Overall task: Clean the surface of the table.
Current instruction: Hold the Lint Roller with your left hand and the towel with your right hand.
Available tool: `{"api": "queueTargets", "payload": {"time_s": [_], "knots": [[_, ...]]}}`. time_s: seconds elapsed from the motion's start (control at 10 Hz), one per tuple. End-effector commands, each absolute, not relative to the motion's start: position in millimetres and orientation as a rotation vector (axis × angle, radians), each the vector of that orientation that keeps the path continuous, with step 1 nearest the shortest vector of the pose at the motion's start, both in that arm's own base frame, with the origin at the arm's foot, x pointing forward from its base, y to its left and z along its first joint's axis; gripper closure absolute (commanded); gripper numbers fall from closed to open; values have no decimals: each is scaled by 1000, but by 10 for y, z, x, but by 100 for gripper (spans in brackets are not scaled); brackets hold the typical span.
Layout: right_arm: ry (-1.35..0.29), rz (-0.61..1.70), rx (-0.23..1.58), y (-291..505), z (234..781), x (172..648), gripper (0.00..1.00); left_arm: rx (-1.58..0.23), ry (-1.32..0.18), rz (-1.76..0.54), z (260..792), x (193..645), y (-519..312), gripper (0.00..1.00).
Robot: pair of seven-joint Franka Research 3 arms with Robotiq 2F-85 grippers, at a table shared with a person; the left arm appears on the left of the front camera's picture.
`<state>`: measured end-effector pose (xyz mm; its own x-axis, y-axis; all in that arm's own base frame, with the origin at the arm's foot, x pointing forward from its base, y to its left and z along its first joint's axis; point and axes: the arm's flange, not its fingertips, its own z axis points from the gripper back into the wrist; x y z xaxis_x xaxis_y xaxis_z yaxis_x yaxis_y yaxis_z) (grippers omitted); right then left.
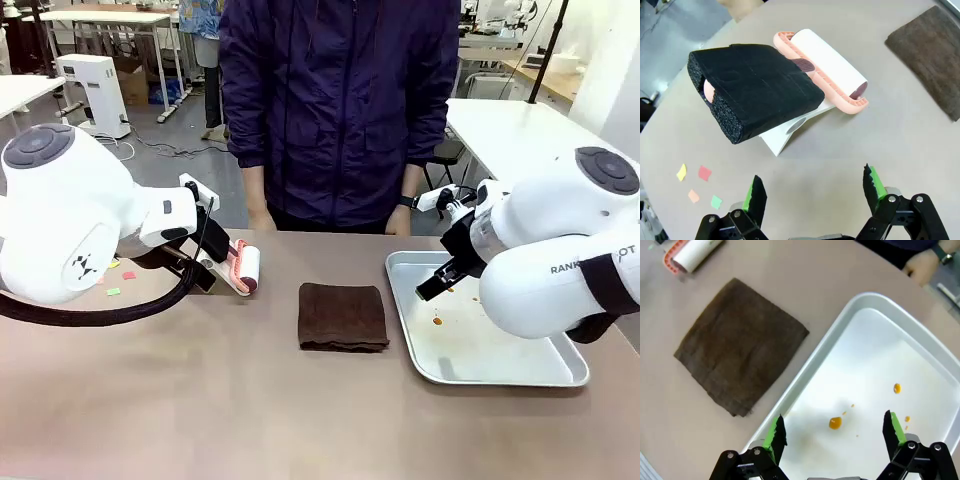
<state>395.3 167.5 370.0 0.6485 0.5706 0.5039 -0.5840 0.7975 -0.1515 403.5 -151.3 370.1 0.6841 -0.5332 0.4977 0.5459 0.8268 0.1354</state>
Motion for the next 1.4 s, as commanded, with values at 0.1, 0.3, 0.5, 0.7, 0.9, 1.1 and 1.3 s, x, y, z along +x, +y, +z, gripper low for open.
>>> {"api": "queueTargets", "payload": {"time_s": [0.1,0.3,0.5,0.7,0.9,1.1,1.3], "knots": [[-564,656,25,1675,3701,3953,0,-24,-550,-605,3702,4035,-1514,0],[-564,656,25,1675,3701,3953,0,-24,-550,-605,3702,4035,-1514,0],[-564,656,25,1675,3701,3953,0,-24,-550,-605,3702,4035,-1514,0],[-564,656,25,1675,3701,3953,0,-24,-550,-605,3702,4035,-1514,0],[-564,656,25,1675,3701,3953,0,-24,-550,-605,3702,4035,-1514,0],[-564,656,25,1675,3701,3953,0,-24,-550,-605,3702,4035,-1514,0],[-505,618,41,1679,3773,3906,0,-25,-550,-604,3701,4035,-1512,0]]}}
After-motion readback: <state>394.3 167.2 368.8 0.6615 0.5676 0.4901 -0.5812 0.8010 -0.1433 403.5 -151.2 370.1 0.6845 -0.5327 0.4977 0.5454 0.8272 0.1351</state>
